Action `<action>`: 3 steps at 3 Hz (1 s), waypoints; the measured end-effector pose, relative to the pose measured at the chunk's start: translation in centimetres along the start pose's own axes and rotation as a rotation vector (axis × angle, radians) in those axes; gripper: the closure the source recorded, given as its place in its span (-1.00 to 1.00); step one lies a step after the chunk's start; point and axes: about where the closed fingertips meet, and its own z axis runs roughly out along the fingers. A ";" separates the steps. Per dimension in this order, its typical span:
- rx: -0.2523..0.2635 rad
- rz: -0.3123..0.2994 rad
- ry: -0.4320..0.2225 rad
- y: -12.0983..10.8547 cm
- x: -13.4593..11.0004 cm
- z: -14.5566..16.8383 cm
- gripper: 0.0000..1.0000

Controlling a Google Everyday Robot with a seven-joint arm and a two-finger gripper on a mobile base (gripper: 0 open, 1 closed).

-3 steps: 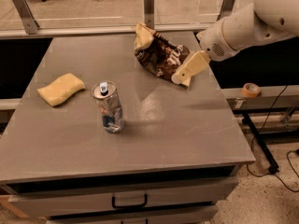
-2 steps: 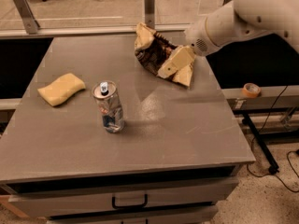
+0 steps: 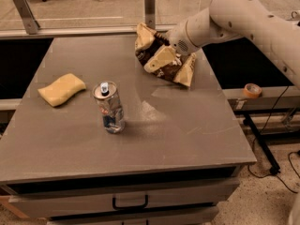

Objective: Move brown chip bag near sponge

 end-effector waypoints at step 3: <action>-0.045 -0.191 -0.033 -0.1 -4.6 3.7 0.71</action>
Offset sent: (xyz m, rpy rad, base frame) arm 0.0312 0.0308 0.0096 -0.1313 -0.1387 0.1138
